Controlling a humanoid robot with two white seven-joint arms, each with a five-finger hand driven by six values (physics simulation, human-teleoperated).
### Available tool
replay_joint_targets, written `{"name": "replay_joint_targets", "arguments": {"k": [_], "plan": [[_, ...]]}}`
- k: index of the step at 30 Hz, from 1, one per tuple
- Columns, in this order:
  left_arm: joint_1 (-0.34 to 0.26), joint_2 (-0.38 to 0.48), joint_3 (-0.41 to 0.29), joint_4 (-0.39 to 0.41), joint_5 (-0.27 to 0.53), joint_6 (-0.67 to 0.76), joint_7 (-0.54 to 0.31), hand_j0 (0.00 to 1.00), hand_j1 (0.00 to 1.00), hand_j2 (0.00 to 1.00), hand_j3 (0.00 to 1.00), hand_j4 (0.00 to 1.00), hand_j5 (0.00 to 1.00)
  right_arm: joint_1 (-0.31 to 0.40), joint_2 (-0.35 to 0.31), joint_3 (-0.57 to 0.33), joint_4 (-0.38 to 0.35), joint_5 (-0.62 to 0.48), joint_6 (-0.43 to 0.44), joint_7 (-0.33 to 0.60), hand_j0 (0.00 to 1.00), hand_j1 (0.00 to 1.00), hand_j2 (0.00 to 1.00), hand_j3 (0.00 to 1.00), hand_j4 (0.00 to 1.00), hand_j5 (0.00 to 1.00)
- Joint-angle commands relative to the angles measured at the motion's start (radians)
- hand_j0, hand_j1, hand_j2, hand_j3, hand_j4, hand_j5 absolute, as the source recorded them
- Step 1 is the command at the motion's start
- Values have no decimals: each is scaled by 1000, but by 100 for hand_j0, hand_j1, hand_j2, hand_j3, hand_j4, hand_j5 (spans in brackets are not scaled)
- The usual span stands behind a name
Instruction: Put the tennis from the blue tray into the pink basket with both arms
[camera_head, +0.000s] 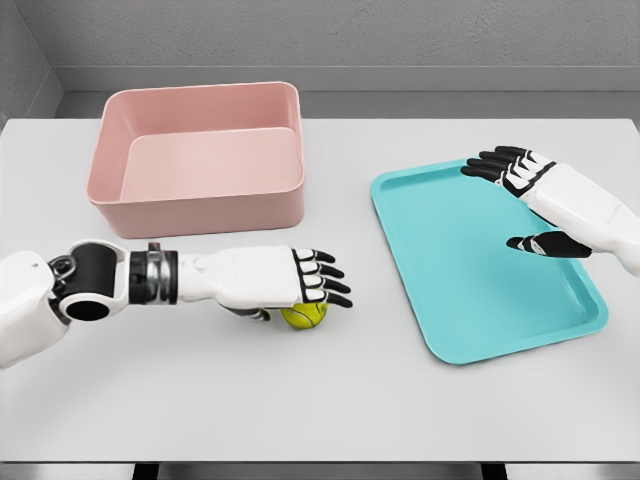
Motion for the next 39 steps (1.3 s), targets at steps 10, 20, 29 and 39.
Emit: {"name": "replay_joint_targets", "arguments": {"k": [10,20,29,39], "plan": [[2,-19,-16,36,0,1,0,93,93,93,93,93,93,0,-1,0,0,-8,2,-1,100,100,100,100,100,100],[2,-20,-38,58,-3,1,0,86,86,86,86,86,86,0,-1,0,0,-8,2,-2,100,100,100,100,100,100],[9,-25,-35,62,-3,1,-28,62,62,62,62,62,62,0,-1,-2,0,-8,2,-2,100,100,100,100,100,100],[2,-15,-27,56,12,1,-28,56,56,56,56,56,56,0,-1,-2,0,-8,2,-2,100,100,100,100,100,100]]}}
